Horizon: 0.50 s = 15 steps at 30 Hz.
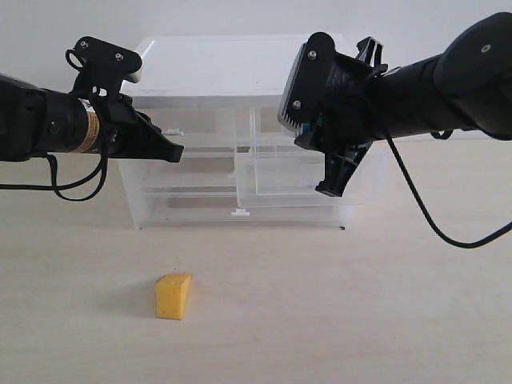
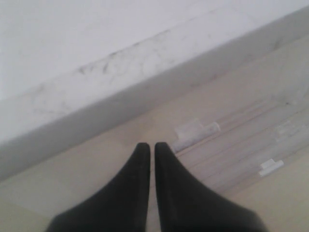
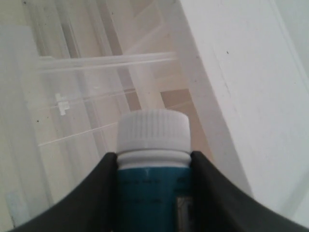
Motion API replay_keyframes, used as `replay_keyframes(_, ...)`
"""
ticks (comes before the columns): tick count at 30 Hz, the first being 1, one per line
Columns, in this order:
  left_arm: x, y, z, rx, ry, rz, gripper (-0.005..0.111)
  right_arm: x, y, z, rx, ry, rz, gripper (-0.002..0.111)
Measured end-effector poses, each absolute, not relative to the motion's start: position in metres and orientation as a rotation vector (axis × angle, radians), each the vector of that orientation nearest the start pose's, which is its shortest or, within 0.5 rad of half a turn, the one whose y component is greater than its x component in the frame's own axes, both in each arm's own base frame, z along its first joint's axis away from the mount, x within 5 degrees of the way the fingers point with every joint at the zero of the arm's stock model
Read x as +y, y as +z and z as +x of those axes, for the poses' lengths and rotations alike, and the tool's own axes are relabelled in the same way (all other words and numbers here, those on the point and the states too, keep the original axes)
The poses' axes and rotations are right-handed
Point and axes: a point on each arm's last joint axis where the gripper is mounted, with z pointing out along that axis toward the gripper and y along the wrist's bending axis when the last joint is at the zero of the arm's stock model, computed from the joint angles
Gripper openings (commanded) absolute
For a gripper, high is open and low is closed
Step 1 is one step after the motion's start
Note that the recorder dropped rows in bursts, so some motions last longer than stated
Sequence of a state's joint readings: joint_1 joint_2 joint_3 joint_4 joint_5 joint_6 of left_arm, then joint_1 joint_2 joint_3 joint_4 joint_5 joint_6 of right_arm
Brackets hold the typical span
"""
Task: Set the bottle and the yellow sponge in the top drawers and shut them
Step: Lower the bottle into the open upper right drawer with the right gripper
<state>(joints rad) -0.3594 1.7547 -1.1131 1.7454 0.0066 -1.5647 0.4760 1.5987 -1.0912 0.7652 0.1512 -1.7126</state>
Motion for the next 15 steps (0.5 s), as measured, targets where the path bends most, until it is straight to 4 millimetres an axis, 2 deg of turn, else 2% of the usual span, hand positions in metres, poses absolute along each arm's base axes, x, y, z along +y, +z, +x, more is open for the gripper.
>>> replay_keyframes(2, -0.1372, 0.2325, 0.3670, 2.050, -0.099, 0.563, 0.004, 0.1746, 0.2762, 0.3178, 1.548, -0.176, -1.423, 0.006)
replay_keyframes(7, -0.1372, 0.2325, 0.3670, 2.050, -0.099, 0.563, 0.004, 0.1746, 0.2762, 0.3178, 1.551, -0.173, -1.419, 0.033)
replay_keyframes(15, -0.1372, 0.2325, 0.3670, 2.050, -0.099, 0.563, 0.004, 0.1746, 0.2762, 0.3178, 1.552, -0.173, -1.418, 0.035)
